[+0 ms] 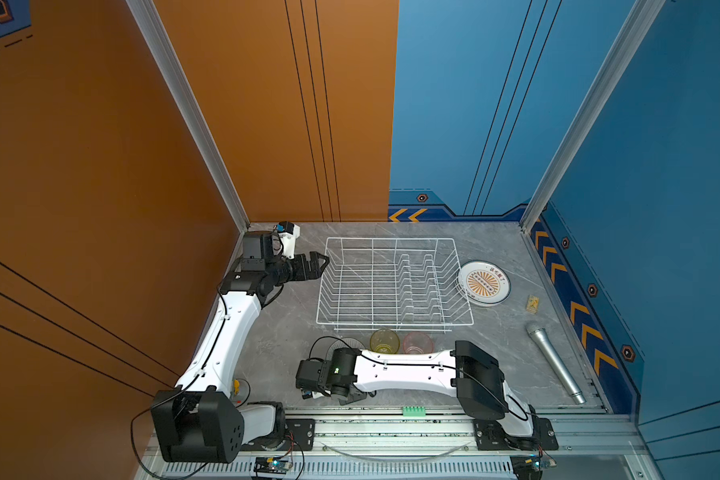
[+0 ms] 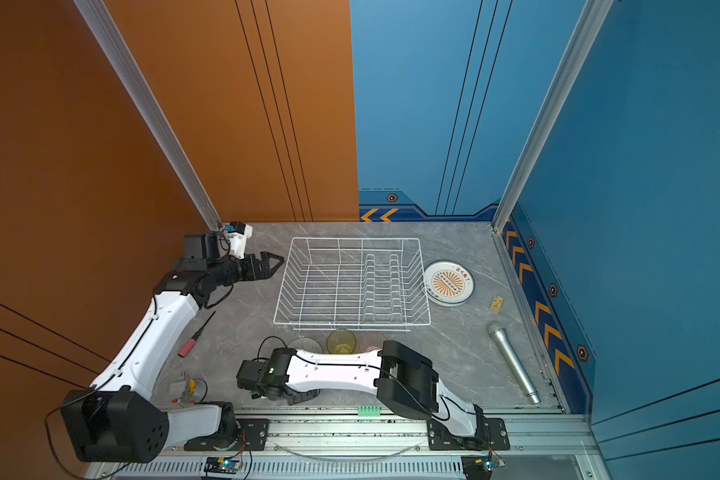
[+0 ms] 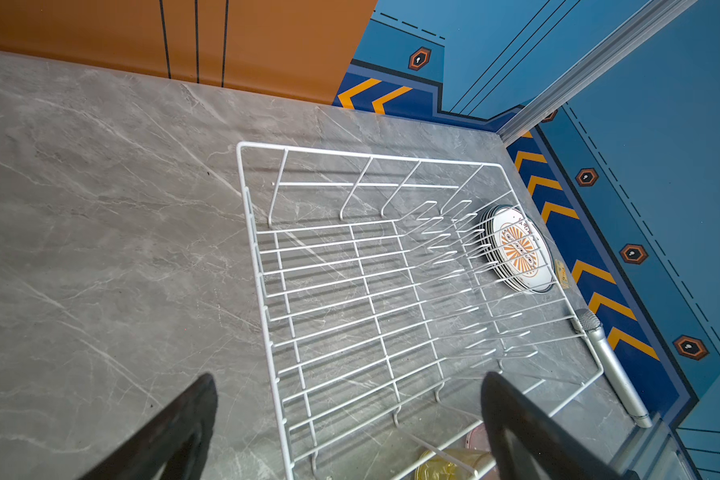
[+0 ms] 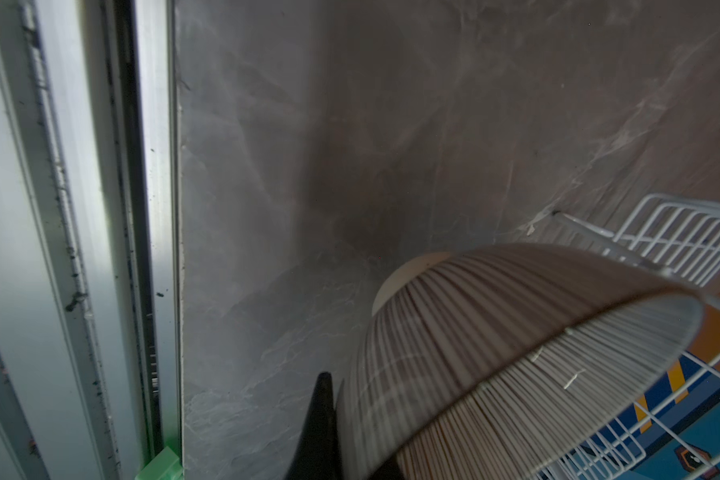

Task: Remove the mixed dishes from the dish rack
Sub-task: 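Lower the striped bowl onto the table beside the yellow glass with the right gripper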

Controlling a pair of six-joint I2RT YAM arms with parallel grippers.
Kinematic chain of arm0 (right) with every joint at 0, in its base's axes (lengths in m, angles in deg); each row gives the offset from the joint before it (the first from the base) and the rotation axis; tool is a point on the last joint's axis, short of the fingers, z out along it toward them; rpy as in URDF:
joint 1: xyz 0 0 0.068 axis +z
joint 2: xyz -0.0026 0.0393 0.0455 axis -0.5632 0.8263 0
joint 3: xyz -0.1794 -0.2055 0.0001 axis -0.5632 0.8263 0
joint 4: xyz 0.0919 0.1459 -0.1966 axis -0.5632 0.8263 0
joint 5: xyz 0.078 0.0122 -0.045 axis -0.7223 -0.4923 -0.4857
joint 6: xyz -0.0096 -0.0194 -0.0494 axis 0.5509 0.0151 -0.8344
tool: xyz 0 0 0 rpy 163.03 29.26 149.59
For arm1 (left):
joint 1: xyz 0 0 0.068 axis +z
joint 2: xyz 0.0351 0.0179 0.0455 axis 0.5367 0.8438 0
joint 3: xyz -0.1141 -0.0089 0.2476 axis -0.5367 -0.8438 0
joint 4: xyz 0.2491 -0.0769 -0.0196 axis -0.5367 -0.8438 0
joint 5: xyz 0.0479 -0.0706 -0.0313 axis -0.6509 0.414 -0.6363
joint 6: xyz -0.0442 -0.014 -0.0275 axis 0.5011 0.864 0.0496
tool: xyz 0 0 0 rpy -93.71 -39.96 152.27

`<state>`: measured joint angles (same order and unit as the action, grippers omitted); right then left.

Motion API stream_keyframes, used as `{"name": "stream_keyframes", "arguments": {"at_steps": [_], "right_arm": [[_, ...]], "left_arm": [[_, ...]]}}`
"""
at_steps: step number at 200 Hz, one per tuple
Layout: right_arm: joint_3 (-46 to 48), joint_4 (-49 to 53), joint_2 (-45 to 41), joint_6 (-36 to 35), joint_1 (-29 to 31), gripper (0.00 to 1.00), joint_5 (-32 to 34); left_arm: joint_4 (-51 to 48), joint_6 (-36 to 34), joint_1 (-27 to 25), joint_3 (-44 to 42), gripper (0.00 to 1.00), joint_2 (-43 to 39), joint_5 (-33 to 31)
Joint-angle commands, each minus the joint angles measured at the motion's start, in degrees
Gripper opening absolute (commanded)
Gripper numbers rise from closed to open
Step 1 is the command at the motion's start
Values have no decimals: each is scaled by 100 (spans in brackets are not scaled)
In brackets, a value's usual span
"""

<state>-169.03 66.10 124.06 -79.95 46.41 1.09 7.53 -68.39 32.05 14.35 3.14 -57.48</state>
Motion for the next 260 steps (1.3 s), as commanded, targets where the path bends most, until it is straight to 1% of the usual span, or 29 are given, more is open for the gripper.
{"name": "stream_keyframes", "arguments": {"at_steps": [1, 57, 235, 260], "right_arm": [[-197, 173, 124, -97, -62, 0, 399], [-288, 172, 335, -189, -99, 0, 555], [-576, 173, 697, -276, -310, 0, 612], [-593, 172, 696, -291, -317, 5, 593]], "left_arm": [[126, 49, 40, -72, 99, 58, 177], [155, 40, 44, -88, 99, 75, 184], [169, 27, 76, -149, 98, 73, 254], [170, 31, 76, -159, 98, 70, 264]]}}
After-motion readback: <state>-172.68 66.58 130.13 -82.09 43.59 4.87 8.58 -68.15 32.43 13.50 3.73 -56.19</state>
